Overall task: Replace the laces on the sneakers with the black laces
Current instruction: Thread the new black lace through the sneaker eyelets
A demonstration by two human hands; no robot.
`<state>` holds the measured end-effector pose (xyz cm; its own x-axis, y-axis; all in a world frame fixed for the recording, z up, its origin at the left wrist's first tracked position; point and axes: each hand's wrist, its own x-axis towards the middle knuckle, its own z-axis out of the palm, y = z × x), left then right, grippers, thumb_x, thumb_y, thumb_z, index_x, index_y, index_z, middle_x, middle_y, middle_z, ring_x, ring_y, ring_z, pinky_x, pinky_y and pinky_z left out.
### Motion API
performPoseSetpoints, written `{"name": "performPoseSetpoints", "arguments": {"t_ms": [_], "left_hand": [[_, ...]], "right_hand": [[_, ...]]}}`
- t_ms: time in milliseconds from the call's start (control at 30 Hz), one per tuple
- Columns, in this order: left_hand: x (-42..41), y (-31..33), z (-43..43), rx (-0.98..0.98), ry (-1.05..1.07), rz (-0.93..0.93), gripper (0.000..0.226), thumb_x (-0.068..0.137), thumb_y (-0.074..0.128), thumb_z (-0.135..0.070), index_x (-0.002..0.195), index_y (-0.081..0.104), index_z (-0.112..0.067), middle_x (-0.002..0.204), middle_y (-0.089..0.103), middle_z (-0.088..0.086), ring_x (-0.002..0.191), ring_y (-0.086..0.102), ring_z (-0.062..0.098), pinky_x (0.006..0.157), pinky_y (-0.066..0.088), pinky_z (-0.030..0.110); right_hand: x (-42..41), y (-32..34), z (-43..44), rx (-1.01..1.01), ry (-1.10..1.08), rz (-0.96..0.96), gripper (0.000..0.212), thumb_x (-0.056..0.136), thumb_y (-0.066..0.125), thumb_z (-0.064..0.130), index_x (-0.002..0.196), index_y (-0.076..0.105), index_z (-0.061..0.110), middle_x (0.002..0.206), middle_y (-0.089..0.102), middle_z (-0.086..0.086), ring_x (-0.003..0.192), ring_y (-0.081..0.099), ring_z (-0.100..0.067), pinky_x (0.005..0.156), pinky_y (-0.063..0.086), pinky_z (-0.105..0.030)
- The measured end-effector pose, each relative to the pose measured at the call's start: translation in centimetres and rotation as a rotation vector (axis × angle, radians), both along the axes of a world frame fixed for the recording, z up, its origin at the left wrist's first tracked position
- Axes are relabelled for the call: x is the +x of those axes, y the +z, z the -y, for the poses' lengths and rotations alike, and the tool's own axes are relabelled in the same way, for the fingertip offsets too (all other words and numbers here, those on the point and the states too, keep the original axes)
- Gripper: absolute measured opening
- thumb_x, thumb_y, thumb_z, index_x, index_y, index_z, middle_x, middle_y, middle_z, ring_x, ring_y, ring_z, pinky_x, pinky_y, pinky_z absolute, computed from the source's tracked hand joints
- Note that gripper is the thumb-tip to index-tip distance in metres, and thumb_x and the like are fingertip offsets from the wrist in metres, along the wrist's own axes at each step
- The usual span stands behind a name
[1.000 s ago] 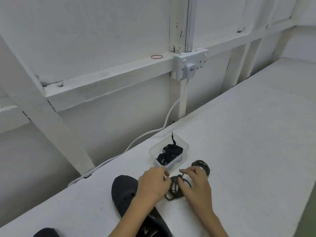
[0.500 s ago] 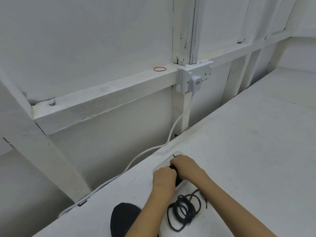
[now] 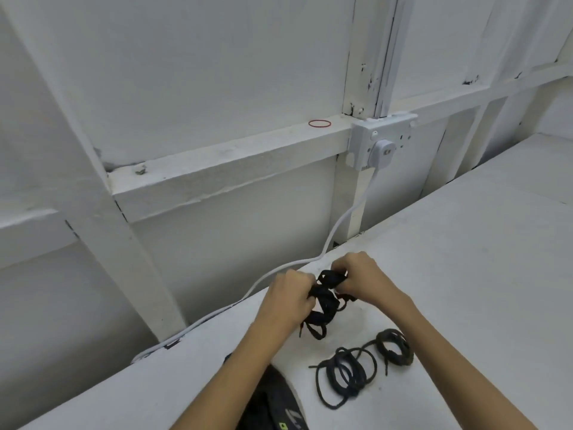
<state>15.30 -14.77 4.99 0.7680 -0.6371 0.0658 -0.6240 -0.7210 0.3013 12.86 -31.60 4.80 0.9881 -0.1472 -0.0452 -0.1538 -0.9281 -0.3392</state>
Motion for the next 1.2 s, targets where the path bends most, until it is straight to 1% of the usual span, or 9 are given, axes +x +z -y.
{"name": "performPoseSetpoints", "arguments": {"t_ms": [167,300,433,533,667,833,933,1067,1200], "left_hand": [[0.7,5.6,-8.7,-0.202,0.135,0.001,0.021,0.078,0.067,-0.014,0.097,0.074,-0.016,0.084,0.074,0.003,0.082,0.068,0.021,0.077,0.053,0.033],[0.3,7.4,-17.6,-0.117,0.299,-0.016,0.019,0.079,0.069,-0.013,0.097,0.074,-0.017,0.085,0.075,-0.002,0.081,0.068,0.011,0.071,0.047,0.016],[-0.5,4.7,-25.7,0.014,0.502,-0.081,0.017,0.078,0.070,-0.014,0.094,0.074,-0.017,0.086,0.074,0.000,0.085,0.068,0.016,0.070,0.045,0.022],[-1.4,1.2,-28.8,0.069,0.597,-0.123,0.017,0.078,0.072,-0.014,0.094,0.074,-0.011,0.088,0.073,0.006,0.086,0.067,0.022,0.072,0.049,0.027],[-2.7,-3.1,-29.2,0.075,0.630,-0.262,0.018,0.076,0.071,-0.010,0.093,0.074,-0.007,0.083,0.070,0.013,0.071,0.059,0.021,0.058,0.040,0.024],[-3.2,-5.6,-29.0,0.028,0.665,-0.363,0.023,0.071,0.072,-0.018,0.093,0.071,-0.019,0.089,0.069,0.000,0.084,0.063,0.020,0.075,0.053,0.030],[-3.3,-5.3,-29.4,-0.005,0.664,-0.452,0.040,0.074,0.075,-0.027,0.113,0.066,-0.023,0.109,0.066,-0.004,0.102,0.063,0.018,0.089,0.051,0.033],[-5.4,-3.7,-29.4,-0.208,0.689,-0.426,0.044,0.083,0.068,-0.024,0.126,0.058,-0.027,0.131,0.055,-0.006,0.123,0.050,0.016,0.101,0.042,0.032],[-9.3,-1.2,-28.3,-0.484,0.589,-0.429,0.041,0.086,0.071,-0.028,0.125,0.058,-0.030,0.128,0.055,-0.014,0.122,0.048,0.004,0.094,0.036,0.018]], "right_hand": [[0.2,6.3,-4.9,0.183,0.125,0.131,0.021,0.068,0.074,0.002,0.066,0.061,0.018,0.063,0.061,-0.003,0.056,0.056,-0.015,0.046,0.034,-0.019],[0.8,7.8,-12.3,0.293,0.290,0.119,0.018,0.069,0.076,0.004,0.073,0.068,0.019,0.069,0.066,-0.001,0.062,0.057,-0.015,0.051,0.042,-0.021],[1.0,5.4,-20.5,0.336,0.449,-0.001,0.016,0.069,0.076,0.001,0.082,0.072,0.009,0.073,0.066,-0.007,0.065,0.057,-0.017,0.054,0.044,-0.023],[1.0,1.5,-25.3,0.219,0.519,-0.135,0.020,0.070,0.075,-0.001,0.089,0.072,0.006,0.077,0.064,-0.009,0.068,0.054,-0.020,0.048,0.036,-0.021],[0.4,-3.7,-27.9,0.034,0.523,-0.205,0.021,0.078,0.058,-0.006,0.095,0.069,0.001,0.106,0.066,-0.018,0.086,0.061,-0.032,0.063,0.040,-0.028],[-0.3,-4.6,-28.0,-0.144,0.610,-0.320,0.045,0.077,0.074,0.009,0.119,0.061,0.015,0.122,0.058,-0.010,0.110,0.057,-0.030,0.074,0.038,-0.029],[-0.2,-4.2,-27.3,-0.153,0.631,-0.363,0.061,0.073,0.081,0.022,0.128,0.056,0.021,0.125,0.054,-0.005,0.115,0.055,-0.027,0.081,0.041,-0.032],[-0.8,-3.8,-26.4,-0.056,0.590,-0.284,0.036,0.076,0.072,0.009,0.110,0.066,0.019,0.120,0.059,-0.004,0.107,0.058,-0.023,0.072,0.040,-0.026],[-1.5,-0.2,-25.1,0.296,0.555,-0.249,0.019,0.074,0.071,0.005,0.088,0.068,0.018,0.083,0.063,-0.001,0.075,0.061,-0.020,0.062,0.052,-0.033]]}}
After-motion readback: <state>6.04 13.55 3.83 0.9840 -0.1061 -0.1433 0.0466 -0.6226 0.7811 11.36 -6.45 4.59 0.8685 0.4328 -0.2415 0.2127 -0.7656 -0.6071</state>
